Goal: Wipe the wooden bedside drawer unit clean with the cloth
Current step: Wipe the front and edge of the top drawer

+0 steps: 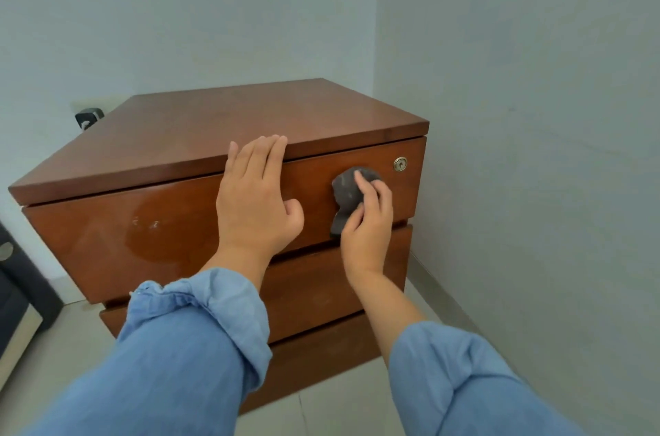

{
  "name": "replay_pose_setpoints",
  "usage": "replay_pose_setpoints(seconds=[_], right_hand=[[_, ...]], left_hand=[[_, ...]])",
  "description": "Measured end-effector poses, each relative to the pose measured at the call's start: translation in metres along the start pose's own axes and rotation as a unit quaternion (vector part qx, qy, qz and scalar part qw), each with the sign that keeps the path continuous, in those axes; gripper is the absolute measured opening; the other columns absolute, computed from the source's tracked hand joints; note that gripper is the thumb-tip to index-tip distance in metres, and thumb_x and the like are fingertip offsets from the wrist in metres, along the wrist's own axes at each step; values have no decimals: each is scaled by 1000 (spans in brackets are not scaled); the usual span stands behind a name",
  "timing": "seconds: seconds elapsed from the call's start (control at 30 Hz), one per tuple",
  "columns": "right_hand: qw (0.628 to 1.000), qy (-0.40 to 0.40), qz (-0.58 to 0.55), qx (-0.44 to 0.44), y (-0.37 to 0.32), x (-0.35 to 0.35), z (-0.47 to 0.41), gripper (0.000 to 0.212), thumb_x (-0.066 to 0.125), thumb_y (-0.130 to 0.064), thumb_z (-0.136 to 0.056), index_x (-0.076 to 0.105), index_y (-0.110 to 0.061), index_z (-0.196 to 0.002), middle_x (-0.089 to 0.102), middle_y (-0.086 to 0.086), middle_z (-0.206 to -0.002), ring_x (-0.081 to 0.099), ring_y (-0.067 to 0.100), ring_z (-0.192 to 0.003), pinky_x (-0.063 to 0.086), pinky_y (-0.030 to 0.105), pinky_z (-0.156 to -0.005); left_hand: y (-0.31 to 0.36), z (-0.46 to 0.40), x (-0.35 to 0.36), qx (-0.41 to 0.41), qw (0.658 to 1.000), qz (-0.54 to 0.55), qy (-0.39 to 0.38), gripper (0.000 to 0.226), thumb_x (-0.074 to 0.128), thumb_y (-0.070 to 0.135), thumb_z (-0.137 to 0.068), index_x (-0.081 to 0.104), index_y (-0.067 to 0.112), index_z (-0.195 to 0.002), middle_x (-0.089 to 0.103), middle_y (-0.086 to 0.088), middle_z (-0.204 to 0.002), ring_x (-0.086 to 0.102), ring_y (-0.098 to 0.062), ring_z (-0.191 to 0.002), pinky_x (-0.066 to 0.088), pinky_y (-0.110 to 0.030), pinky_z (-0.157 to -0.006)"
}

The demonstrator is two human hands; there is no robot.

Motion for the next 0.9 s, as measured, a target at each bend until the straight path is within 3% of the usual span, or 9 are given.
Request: replay_pose_setpoints(seconds=[0.1, 0.2, 0.37, 0.47, 0.57, 0.7, 0.9], right_hand=[[1000, -3, 20, -11, 7, 9, 23, 50, 48, 9, -87, 57, -20, -127, 50, 4, -129, 38, 3, -110, 27, 1, -92], [999, -42, 29, -10, 14, 13, 40, 50, 51, 11, -85, 60, -20, -124, 53, 4, -126, 45, 7, -104, 35, 11, -90], [972, -227, 51, -8, 18, -1, 56, 47, 46, 7, -89, 62, -22, -122, 54, -2, -122, 50, 19, -107, 47, 27, -90], [989, -146, 5, 17, -1, -22, 34, 47, 43, 8, -89, 61, -21, -121, 53, -2, -119, 50, 17, -107, 50, 30, -89], [997, -67, -43, 0, -32, -26, -9, 44, 43, 6, -91, 57, -17, -125, 49, 0, -119, 49, 14, -110, 47, 26, -95], [998, -54, -33, 9, -46, -13, -32, 42, 42, 4, -92, 54, -14, -127, 49, 2, -125, 49, 15, -116, 44, 24, -100], [999, -40, -36, -1, -24, 21, 32, 44, 46, 7, -87, 60, -15, -122, 56, 3, -125, 47, 8, -107, 36, 13, -90]], left_hand=[[0, 0, 4, -2, 1000, 9, 4, 74, 55, 21, -68, 40, 9, -139, 47, -9, -138, 38, -25, -133, 11, -41, -119], [-1, 1, 6, 0, 1000, 6, -8, 77, 56, 22, -67, 39, 8, -140, 46, -9, -139, 35, -25, -135, 8, -40, -120], [1, 2, -2, -8, 999, 6, -51, 78, 58, 19, -67, 37, 8, -141, 43, -9, -142, 33, -25, -137, 6, -39, -119], [0, 1, -16, 8, 998, -2, -64, 74, 58, 10, -71, 37, 9, -142, 40, -8, -146, 30, -22, -139, 7, -37, -119], [-11, 4, -30, -8, 999, -20, -27, 69, 55, 3, -73, 40, 6, -140, 41, -10, -146, 32, -23, -139, 12, -38, -119], [-29, 19, -34, -25, 999, -30, -28, 69, 56, 2, -73, 40, 5, -140, 43, -11, -144, 36, -24, -136, 17, -37, -118], [-32, 24, -23, -33, 999, 13, 8, 75, 57, 9, -66, 41, 6, -139, 46, -10, -141, 36, -25, -136, 21, -40, -117]])
Point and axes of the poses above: each hand's wrist, its own z-axis away from the middle knuckle, its own x-axis out of the palm, y = z × x, the point moved 2 cm from there along -z, towards the middle knuckle
